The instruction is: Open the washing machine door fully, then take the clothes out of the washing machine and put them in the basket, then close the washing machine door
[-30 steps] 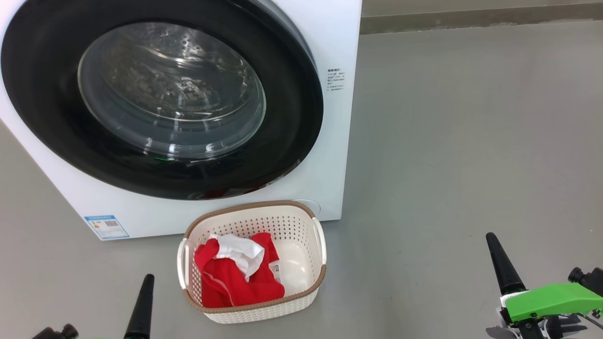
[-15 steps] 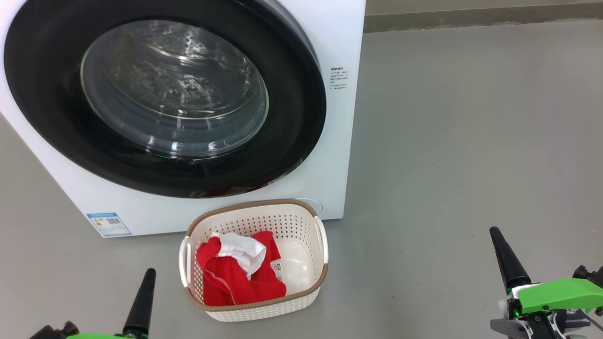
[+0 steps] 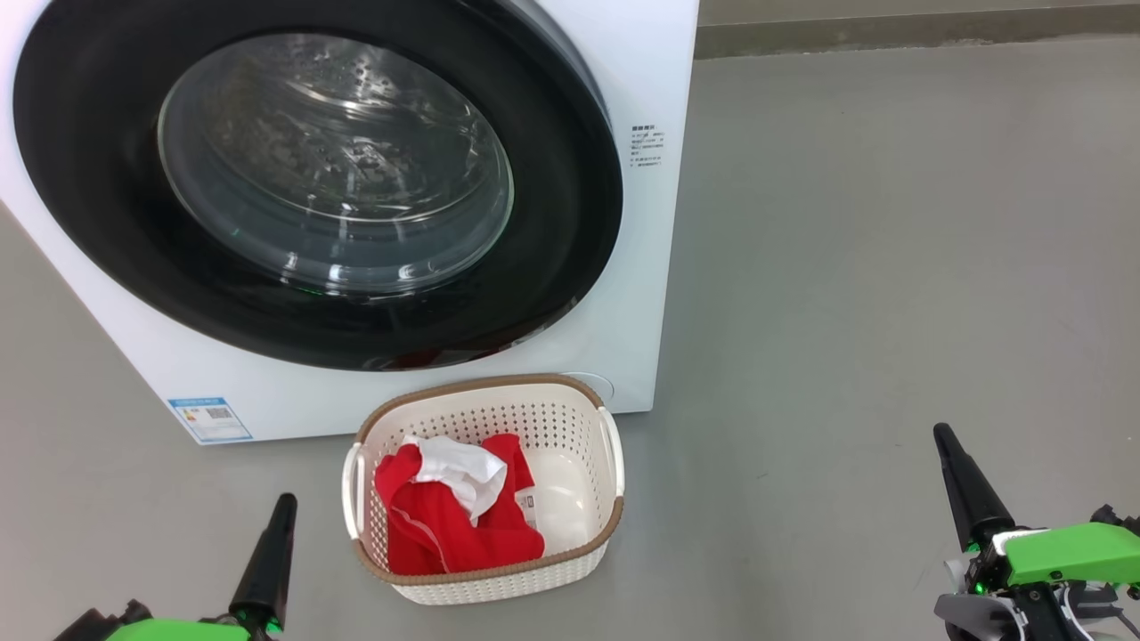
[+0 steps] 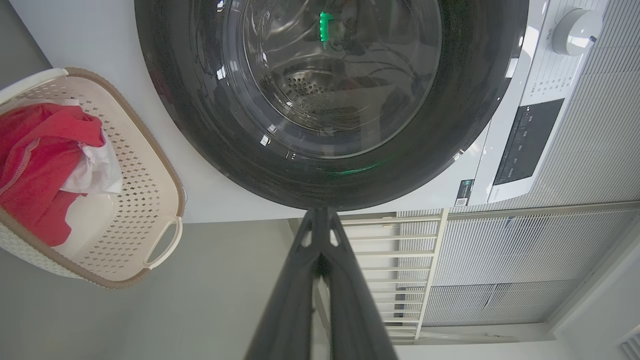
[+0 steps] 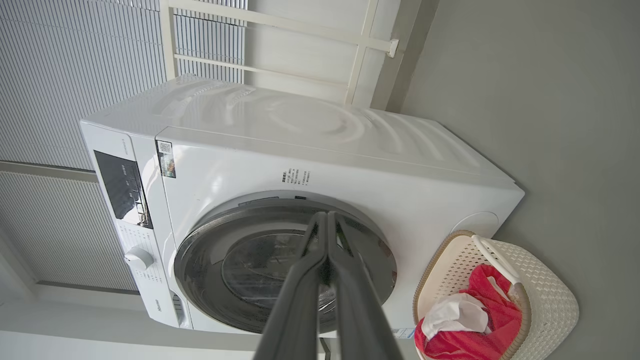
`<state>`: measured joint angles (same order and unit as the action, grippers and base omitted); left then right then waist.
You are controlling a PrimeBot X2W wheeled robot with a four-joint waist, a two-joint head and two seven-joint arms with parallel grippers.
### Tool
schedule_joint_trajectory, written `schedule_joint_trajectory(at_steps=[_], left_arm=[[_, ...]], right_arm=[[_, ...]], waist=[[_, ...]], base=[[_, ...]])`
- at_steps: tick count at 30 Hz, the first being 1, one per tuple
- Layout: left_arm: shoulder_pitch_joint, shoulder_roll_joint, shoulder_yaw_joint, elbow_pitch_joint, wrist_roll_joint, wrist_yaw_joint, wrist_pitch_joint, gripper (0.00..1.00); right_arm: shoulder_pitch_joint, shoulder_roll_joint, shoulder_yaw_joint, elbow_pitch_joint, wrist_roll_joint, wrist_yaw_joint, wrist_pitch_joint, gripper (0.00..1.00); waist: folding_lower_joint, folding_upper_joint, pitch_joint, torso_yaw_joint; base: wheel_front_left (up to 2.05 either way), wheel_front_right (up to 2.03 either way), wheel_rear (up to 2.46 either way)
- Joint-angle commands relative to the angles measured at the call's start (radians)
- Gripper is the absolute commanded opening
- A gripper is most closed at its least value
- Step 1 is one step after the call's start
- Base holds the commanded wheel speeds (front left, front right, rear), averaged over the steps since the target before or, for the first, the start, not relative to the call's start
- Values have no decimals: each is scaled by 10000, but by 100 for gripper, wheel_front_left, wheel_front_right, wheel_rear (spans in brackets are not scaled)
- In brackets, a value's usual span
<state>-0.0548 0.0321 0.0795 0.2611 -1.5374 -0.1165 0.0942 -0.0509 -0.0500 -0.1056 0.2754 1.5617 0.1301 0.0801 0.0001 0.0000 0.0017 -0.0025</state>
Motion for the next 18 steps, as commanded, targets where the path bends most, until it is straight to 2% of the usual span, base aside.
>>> schedule_joint_trajectory(at_steps=[1,5,18], left_arm=[[-486,177,336,-183,-313,-135,96,0],[-534,181,346,-156,-710,-142,192,0],[-533,181,345,-157,-711,-142,192,0]], right_arm=[[-529,-134,138,-312,269,6,85,0],[-554,-134,96,-316,617,6,188,0],[-558,-104,54,-314,581,6,222,0]], waist=[[0,0,4,7],[0,0,14,25],[0,0,14,25]], base=[[0,0,0],[0,0,0],[0,0,0]])
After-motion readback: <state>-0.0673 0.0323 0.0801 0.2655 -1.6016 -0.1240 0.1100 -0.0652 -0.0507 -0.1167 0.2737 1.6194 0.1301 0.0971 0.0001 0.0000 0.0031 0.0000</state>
